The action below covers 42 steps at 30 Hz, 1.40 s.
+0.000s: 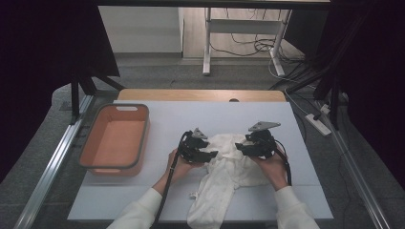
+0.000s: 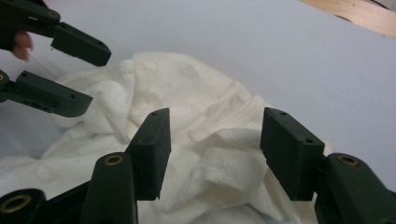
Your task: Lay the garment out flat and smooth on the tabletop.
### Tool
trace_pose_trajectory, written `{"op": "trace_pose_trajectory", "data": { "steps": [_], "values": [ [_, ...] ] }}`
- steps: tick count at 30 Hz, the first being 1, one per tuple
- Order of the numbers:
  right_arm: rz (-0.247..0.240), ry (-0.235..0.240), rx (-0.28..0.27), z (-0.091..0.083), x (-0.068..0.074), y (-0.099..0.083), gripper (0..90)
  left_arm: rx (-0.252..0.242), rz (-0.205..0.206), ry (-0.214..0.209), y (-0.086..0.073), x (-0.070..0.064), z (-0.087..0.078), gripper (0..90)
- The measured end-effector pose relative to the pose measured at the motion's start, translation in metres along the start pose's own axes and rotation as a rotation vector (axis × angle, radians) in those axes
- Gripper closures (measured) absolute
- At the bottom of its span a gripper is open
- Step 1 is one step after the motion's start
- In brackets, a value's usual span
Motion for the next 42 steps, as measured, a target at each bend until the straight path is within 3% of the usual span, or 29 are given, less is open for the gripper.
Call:
{"op": "trace_pose_trajectory", "data": {
  "steps": [5, 6, 8, 10, 15, 24, 35, 40, 42],
  "values": [
    [-0.014, -0.002, 0.031, 0.007, -0.004, -0.007, 54.0, 0.021, 0.001, -0.004, -0.008, 0.001, 0.005, 81.3],
    [-0.019, 0.001, 0.058, 0.010, -0.007, -0.013, 66.5, 0.014, -0.007, -0.006, -0.009, 0.002, 0.003, 85.3],
    [-0.019, 0.002, 0.062, 0.010, -0.008, -0.016, 75.9, -0.003, -0.004, 0.001, -0.007, 0.004, -0.002, 86.4],
    [-0.018, 0.002, 0.064, 0.010, -0.012, -0.018, 82.6, -0.032, -0.001, 0.014, -0.004, 0.006, -0.010, 86.7],
    [0.004, -0.011, 0.030, 0.002, -0.020, -0.014, 84.7, -0.096, -0.021, 0.046, 0.003, 0.015, -0.037, 86.6],
    [0.053, -0.058, -0.100, -0.028, -0.035, 0.005, 84.8, -0.231, -0.078, 0.108, 0.017, 0.038, -0.089, 86.6],
    [0.120, -0.076, -0.164, -0.049, -0.052, 0.012, 84.6, -0.310, -0.132, 0.182, 0.018, 0.063, -0.131, 85.2],
    [0.128, -0.074, -0.150, -0.046, -0.053, 0.008, 80.5, -0.300, -0.138, 0.207, 0.014, 0.066, -0.132, 74.0],
    [0.136, -0.070, -0.149, -0.044, -0.052, 0.008, 68.8, -0.296, -0.129, 0.218, 0.015, 0.064, -0.131, 59.4]
  ]
}}
Point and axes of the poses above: each handheld gripper's, and its own axes: z roughly forward along the jaws, y roughly out of its top, x roughly to its left, the point moved 7 cm from there along z, roughly forward along the jaws, and after that the axes turned 8 degrees about -x, right-handed, at the moved point
